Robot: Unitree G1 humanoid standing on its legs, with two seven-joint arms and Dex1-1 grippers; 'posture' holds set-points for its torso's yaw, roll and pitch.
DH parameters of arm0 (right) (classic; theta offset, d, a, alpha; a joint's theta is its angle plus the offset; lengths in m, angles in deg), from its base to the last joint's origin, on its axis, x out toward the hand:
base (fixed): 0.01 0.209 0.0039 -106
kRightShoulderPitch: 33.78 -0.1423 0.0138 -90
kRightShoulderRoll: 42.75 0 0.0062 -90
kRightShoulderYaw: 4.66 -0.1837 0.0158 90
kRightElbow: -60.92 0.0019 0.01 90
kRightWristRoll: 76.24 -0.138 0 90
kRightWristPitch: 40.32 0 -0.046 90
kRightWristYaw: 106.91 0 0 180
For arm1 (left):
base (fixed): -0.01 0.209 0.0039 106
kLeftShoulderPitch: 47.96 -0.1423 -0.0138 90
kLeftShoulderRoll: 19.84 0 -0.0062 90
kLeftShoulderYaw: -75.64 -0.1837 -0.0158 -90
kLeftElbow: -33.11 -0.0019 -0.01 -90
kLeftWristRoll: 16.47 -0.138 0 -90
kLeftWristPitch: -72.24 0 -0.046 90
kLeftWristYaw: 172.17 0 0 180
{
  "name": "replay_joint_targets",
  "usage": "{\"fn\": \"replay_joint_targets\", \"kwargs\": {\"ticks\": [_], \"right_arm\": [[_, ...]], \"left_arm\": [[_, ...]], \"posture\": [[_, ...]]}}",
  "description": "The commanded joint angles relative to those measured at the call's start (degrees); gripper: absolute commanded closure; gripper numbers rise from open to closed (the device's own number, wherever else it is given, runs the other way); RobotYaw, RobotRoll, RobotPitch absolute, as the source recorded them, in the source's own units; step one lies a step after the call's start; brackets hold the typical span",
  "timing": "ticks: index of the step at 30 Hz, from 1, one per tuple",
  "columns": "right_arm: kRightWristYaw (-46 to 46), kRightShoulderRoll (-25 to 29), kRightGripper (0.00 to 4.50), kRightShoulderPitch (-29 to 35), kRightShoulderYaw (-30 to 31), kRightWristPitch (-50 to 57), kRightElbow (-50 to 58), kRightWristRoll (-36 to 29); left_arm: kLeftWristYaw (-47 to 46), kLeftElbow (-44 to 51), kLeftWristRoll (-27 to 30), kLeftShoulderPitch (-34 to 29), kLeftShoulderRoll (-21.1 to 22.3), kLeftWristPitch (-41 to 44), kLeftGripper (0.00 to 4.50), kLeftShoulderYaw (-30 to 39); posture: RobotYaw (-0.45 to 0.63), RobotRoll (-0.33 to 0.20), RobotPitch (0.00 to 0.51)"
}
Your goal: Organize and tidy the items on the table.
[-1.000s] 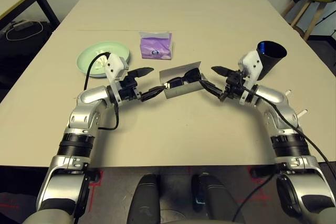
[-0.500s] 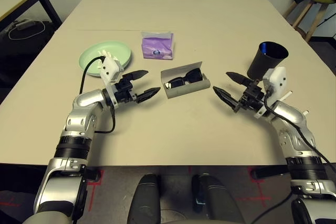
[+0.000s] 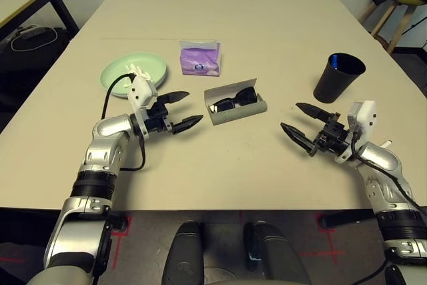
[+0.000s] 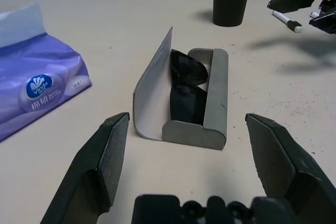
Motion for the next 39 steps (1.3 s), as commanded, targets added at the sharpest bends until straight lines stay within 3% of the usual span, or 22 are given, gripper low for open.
{"fn": "replay_joint_targets", "kwargs": {"ticks": [1,10,27,33,39], "right_arm": [[0.62,0.58,0.0,0.39,-1.07,-0.14,0.0,-0.72],[0.71,1.74,0.0,0.01,-1.3,-0.69,-0.42,-1.13],[3.04,1.69,0.0,0.73,-1.23,0.17,1.43,-1.39],[3.88,2.16,0.0,1.66,-1.51,1.22,3.36,-1.43],[5.07,2.38,0.0,1.92,-1.41,2.14,4.89,-1.45]], "left_arm": [[1.42,-1.32,0.37,1.06,-0.59,1.42,1.02,-0.39],[0.28,-9.47,-3.66,4.51,-1.97,-5.31,4.48,-0.9],[-17.17,-26.66,-11.87,18.49,-8.53,-1.92,4.48,-1.43],[-15.35,-28.75,-12.83,20.2,-10.23,-2.91,4.48,-2.31],[-6.02,-25.79,-14.36,17.29,-9.34,-1.74,4.48,-6.55]], "posture": [[0.16,0.0,0.079],[0.14,0.0,0.077],[0.11,0.0,0.081],[0.09,0.0,0.082],[0.08,0.0,0.079]]}}
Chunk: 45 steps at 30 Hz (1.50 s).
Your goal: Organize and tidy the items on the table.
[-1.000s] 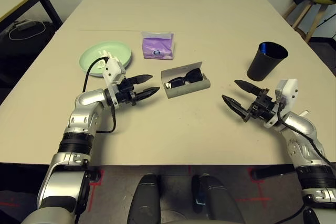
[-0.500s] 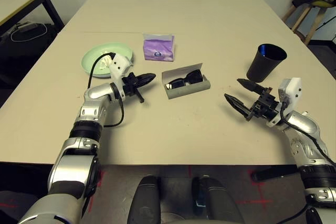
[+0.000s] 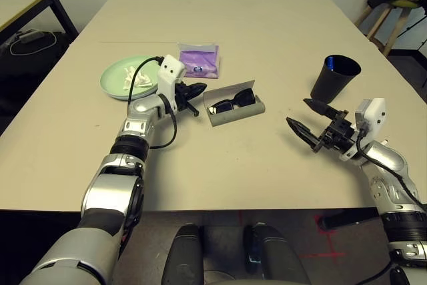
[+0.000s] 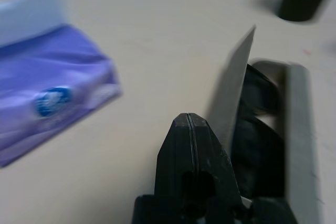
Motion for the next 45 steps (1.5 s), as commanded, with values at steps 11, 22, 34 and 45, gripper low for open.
{"fn": "replay_joint_targets", "kwargs": {"ticks": [11,22,34,45], "right_arm": [[1.32,1.31,0.0,0.02,-0.81,1.83,1.17,-0.26],[0.13,4.33,0.0,-4.2,-0.34,7.4,1.53,-1.16],[-20.76,19.18,0.0,-10.82,6.14,10.6,-2.51,1.98],[-40.43,31.67,0.0,-23.9,19.53,-3.16,-16.98,18.12]], "left_arm": [[15.08,11.77,-1.35,-9.53,3.84,5.56,4.48,-5.9],[17.98,19.37,8.15,-9.92,0.97,5.15,4.1,-0.43],[23.33,30.36,12.32,-12.72,0.95,7.57,0.04,-2.16],[22.71,29.65,12.45,-12.07,-0.47,6.79,0.04,-2.42]], "posture": [[0.09,0.0,0.082],[0.09,0.0,0.078],[0.09,0.0,0.08],[0.08,0.0,0.077]]}}
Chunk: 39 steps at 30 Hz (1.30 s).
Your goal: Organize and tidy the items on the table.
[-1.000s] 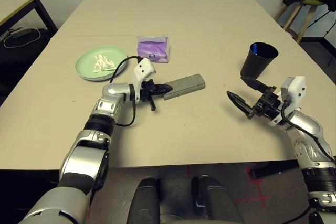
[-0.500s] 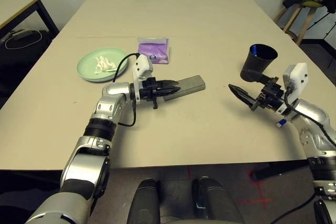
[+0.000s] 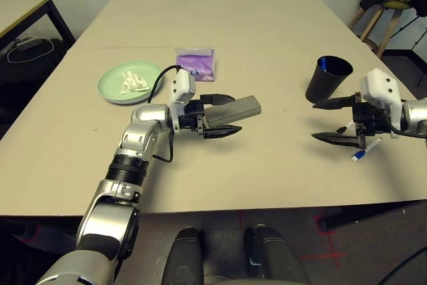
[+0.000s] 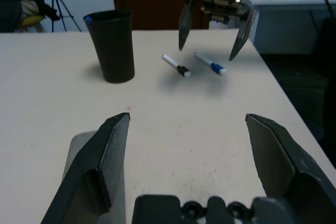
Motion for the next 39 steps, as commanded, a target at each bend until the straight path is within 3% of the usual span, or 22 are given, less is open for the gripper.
{"fn": "replay_joint_targets", "kwargs": {"ticks": [1,5,12,24,39], "right_arm": [[-4.74,2.4,0.0,-3.16,4.77,-8.19,-5.85,6.05],[-5.51,6.21,0.0,-7.72,13.29,-18.6,-12.55,11.15],[-5.51,6.39,0.0,-13.61,20.15,-31.58,-22.16,16.84],[-2.6,3.5,0.0,-18.08,21.27,-46.4,-32.08,28.38],[5.14,-0.11,0.0,-21.93,24.35,-55.11,-39.61,39.58]], "left_arm": [[-0.12,-0.45,0.22,0.11,-0.32,-1.14,0.04,-0.49],[-0.54,-0.42,0.4,-0.08,-0.56,-1.21,0.04,-0.43],[-1.43,0.0,0.54,-0.06,-0.8,-1.23,0.04,-0.24],[-2.61,0.31,0.65,-0.36,-0.38,-1.73,0.04,0.29],[-4.26,1.85,0.66,-1.22,0.38,-1.8,0.04,0.45]], "posture": [[0.08,0.0,0.078],[0.08,0.0,0.078],[0.09,0.0,0.082],[0.11,0.0,0.081],[0.15,0.0,0.085]]}}
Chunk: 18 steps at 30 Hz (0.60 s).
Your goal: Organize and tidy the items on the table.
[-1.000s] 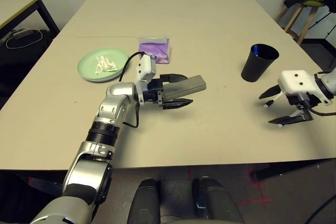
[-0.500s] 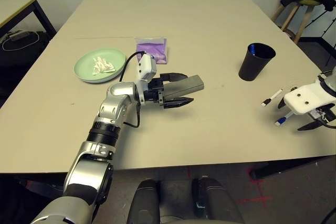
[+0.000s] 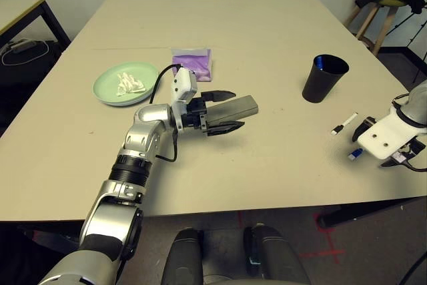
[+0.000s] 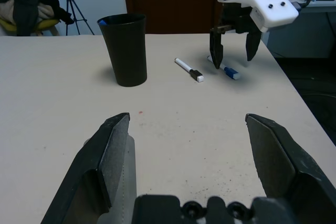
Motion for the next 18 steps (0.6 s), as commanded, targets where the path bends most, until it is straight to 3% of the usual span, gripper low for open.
{"fn": "replay_joint_targets", "kwargs": {"ticks": [1,18], "right_arm": [[1.65,-0.4,0.0,-1.33,1.45,-1.72,-2.21,2.34],[8.6,-3.17,0.0,-2.48,2.63,-2.85,-5.65,6.79]], "left_arm": [[-0.38,1.78,0.42,-0.57,0.49,-0.24,0.04,0.05],[-0.41,2.25,0.48,-0.57,0.95,-0.09,0.04,-0.16]], "posture": [[0.15,0.0,0.085],[0.15,0.0,0.084]]}}
